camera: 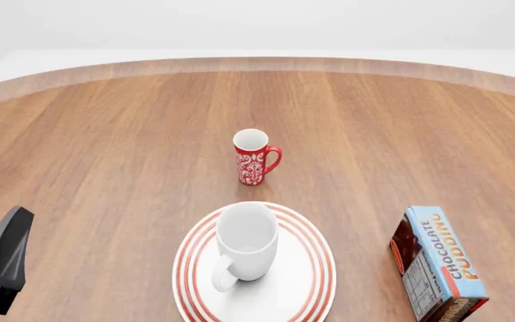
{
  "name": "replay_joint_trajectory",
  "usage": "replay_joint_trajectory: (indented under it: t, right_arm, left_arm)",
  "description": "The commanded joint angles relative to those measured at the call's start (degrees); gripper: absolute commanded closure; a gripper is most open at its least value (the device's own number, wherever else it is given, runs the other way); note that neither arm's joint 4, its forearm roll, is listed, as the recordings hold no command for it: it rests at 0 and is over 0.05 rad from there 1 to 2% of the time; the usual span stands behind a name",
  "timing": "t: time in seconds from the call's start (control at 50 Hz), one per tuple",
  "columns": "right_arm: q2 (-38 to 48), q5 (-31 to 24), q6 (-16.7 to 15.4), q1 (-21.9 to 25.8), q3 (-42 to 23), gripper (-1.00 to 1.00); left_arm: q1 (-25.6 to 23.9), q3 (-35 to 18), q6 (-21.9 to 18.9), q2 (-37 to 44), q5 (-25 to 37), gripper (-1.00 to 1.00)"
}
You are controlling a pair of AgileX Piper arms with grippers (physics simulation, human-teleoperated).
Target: Pick up the white mug and put it on the plate, and put the chocolate pudding to the right of the plate.
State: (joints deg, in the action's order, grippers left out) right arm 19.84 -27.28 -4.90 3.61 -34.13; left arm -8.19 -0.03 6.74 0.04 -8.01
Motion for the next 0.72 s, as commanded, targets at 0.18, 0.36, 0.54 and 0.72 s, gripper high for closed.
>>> replay_joint_trajectory:
  t: [0.18,0.36,0.54,0.72]
  right_arm:
    - [-11.8,1.6,-8.0,0.2,-1.7,-1.00]
    - [-16.9,2.4,-11.7,0.2,-2.0,-1.00]
    - [-19.8,3.5,-12.4,-0.8,-2.5,-1.00]
    - [-19.8,5.8,-12.5,-2.9,-4.5,-1.00]
  left_arm:
    - [0.0,0.0,-0.6,0.0,-0.1,-1.00]
    - [0.0,0.0,-0.8,0.0,-0.2,-1.00]
    - [0.1,0.0,-1.0,0.0,-0.4,-1.00]
    - [0.1,0.0,-1.3,0.0,-0.5,-1.00]
